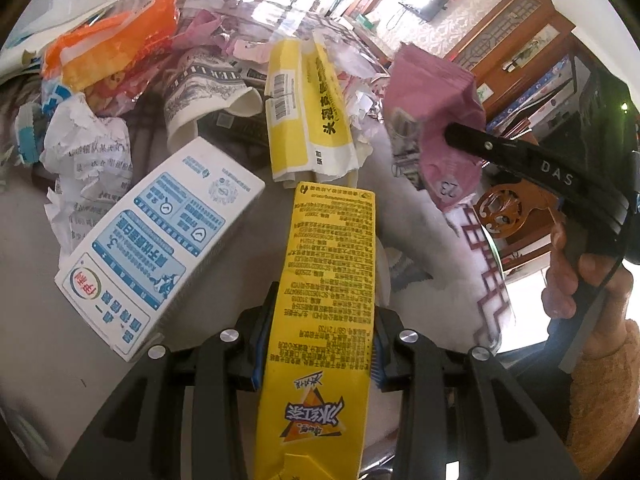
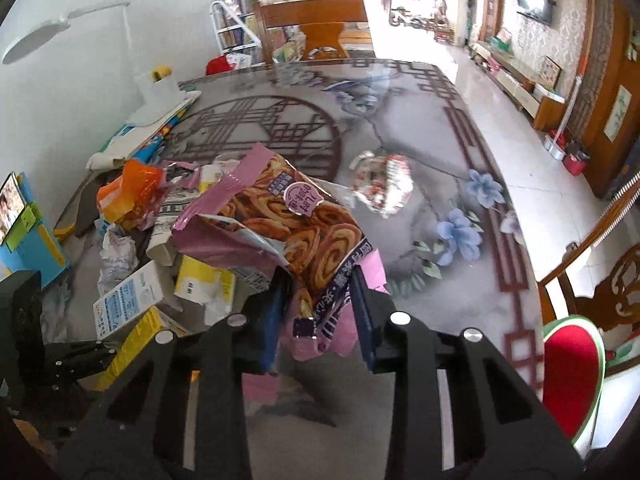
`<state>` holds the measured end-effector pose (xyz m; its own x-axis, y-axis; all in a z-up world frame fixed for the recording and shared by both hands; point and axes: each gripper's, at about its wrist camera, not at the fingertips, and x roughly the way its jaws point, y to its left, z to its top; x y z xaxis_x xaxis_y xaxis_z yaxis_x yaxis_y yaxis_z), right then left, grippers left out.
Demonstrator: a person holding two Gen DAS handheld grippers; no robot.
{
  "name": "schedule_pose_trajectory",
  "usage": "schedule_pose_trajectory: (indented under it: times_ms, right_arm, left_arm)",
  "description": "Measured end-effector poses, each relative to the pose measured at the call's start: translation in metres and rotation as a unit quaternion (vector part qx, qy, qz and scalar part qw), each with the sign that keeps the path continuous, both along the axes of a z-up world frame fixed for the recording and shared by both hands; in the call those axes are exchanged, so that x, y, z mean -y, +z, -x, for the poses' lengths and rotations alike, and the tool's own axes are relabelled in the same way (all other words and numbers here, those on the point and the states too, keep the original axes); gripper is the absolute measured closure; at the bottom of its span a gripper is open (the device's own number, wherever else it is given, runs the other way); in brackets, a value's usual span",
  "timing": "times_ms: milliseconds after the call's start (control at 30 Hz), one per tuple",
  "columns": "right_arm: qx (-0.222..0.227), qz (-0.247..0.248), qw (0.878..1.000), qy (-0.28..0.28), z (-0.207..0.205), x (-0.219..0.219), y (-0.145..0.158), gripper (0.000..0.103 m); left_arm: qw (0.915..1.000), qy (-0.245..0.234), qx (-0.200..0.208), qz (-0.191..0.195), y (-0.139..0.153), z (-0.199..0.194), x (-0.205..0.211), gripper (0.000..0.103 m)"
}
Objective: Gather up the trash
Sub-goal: 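Grasp the pink cookie bag with the right tool while the left tool holds the carton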
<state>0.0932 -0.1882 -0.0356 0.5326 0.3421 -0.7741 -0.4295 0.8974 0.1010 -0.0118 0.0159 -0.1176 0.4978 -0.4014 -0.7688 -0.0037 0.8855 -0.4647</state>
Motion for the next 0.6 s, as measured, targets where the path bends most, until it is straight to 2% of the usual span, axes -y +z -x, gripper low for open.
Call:
schedule_pose_trajectory:
  times_ms: [167, 333, 467, 600]
  right_arm:
    - [-0.003, -0.018, 1.000, -0.024, 0.002, 0.026, 0.002, 0.071]
    - [0.002, -0.039, 0.998, -0.049, 0.007, 0.047, 0.009, 0.071]
    - [0.015, -0.064, 0.996, -0.060, 0.015, 0.054, 0.020, 0.071]
    - [0.023, -0.062, 0.995, -0.071, 0.023, 0.054, 0.021, 0.071]
  left_arm:
    - [0.9999, -0.002, 0.014, -0.008, 0.004, -0.001, 0.007, 0.069]
    - [0.9988, -0.010, 0.029, -0.038, 0.007, -0.001, 0.014, 0.069]
    - [0.9981, -0.006, 0.038, -0.047, 0.014, 0.003, 0.013, 0.069]
    - [0.9973, 0.001, 0.047, -0.057, 0.023, 0.011, 0.016, 0.069]
